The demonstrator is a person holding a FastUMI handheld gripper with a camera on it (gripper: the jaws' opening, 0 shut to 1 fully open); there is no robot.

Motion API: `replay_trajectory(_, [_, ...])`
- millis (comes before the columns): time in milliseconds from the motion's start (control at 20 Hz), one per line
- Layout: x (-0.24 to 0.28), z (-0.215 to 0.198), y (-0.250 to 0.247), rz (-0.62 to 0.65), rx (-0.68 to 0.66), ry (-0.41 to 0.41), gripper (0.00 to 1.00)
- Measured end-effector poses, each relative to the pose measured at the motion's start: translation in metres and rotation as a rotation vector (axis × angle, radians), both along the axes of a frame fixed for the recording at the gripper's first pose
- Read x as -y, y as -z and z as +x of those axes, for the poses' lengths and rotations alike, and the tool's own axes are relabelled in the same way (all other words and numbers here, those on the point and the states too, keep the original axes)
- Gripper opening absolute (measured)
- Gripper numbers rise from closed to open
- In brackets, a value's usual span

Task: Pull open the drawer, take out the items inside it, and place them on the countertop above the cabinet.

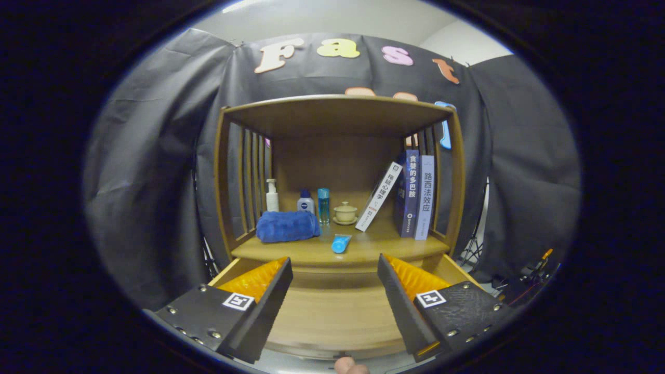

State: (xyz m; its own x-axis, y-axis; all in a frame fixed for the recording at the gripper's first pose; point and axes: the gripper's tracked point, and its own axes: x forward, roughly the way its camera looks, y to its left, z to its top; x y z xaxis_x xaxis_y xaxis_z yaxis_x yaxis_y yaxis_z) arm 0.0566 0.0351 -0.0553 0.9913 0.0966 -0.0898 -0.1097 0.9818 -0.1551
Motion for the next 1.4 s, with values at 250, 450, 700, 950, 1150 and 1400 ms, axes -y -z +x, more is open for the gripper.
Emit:
replay_trajectory(250, [0.01, -0.045, 0.041, -0.027, -0.01, 0.004, 0.98])
replay_trajectory(450, [0.034, -0.061, 0.08, 0.051, -0.028, 0.036, 0.98])
replay_trajectory(700, [0.063, -0.077, 0.138, 0.081, -0.105, 0.085, 0.98])
replay_trajectory(950, [0.064, -0.073, 0.169, 0.095, -0.149, 0.087, 0.99])
replay_trajectory(1150, [0.053, -0.06, 0.177, 0.143, -0.135, 0.07, 0.99])
replay_trajectory(1400, [0.054, -0.052, 0.172, 0.119, -0.09, 0.082, 0.98])
